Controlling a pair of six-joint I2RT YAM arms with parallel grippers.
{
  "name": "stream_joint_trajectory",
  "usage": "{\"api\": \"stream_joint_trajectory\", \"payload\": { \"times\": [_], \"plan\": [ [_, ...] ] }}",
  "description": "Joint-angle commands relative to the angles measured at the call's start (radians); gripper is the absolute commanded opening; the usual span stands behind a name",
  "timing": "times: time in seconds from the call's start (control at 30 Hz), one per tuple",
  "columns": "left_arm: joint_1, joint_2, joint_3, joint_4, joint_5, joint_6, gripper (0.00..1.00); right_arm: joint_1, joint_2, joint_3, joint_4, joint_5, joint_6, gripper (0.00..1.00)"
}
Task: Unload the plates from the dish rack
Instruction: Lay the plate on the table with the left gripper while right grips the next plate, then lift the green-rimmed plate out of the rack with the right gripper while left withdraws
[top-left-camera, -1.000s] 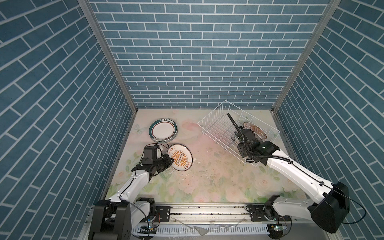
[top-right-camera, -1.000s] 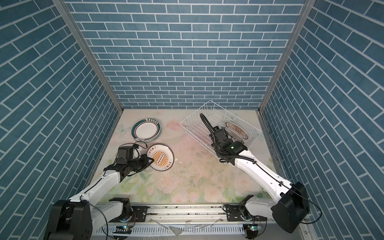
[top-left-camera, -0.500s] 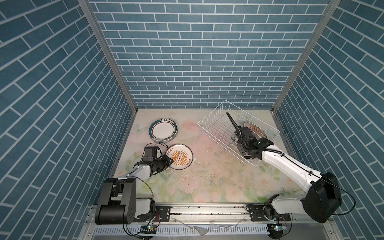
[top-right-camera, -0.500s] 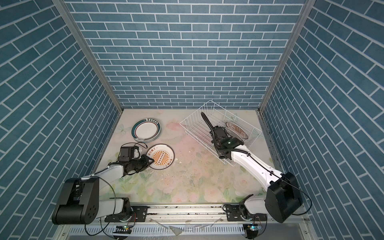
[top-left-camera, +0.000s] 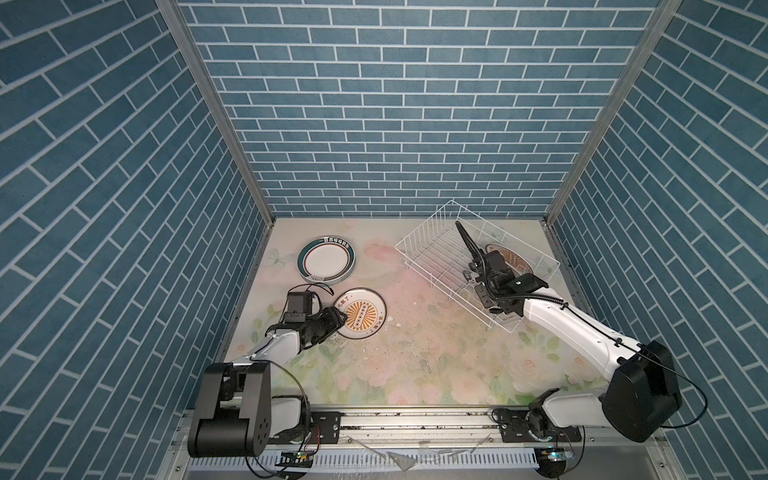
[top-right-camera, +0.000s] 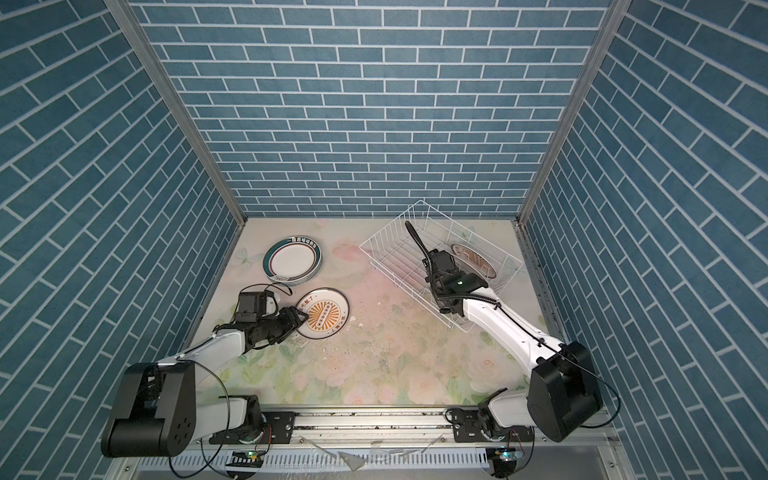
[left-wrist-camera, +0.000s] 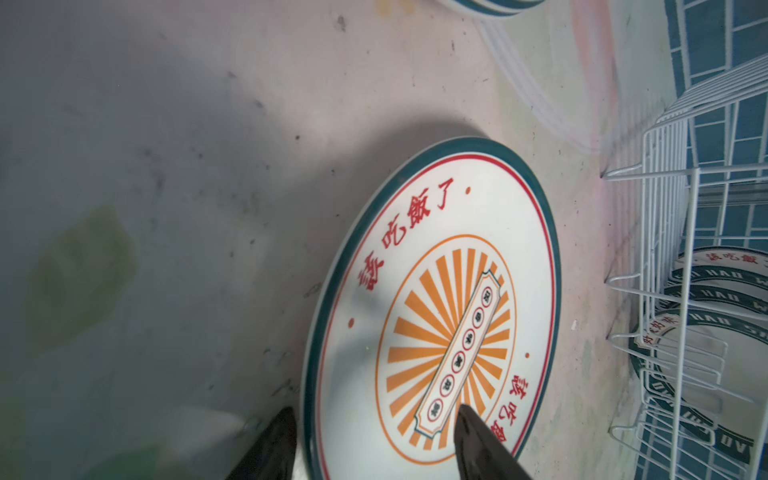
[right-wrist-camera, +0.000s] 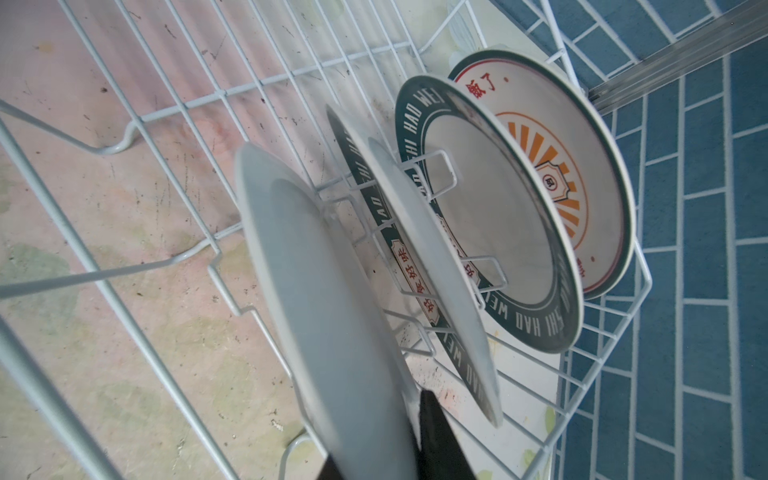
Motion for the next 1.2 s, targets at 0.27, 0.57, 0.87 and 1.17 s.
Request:
{"api": "stream_joint_trajectory", "payload": {
  "times": [0.27, 0.57, 0.87, 1.17],
  "plan": [
    [0.048, -0.147, 0.025, -0.238, -0.083, 0.005, 0.81, -0.007, -0.005, -0.026, 0.031, -0.032, -0.023, 0.00],
    [0.048, -0.226, 0.060, -0.292, -0.076, 0.015, 0.81, -0.001, -0.150, 0.017, 0.008, -0.054, -0.024, 0.00],
    [0.043, -0.286, 0.075, -0.262, -0.043, -0.005, 0.84, 0.000, -0.333, 0.089, 0.046, -0.226, -0.008, 0.00],
    [-0.105, -0.324, 0.121, -0.104, -0.009, -0.018, 0.97, 0.000, -0.402, -0.091, 0.497, -0.495, 0.347, 0.00]
  ]
}}
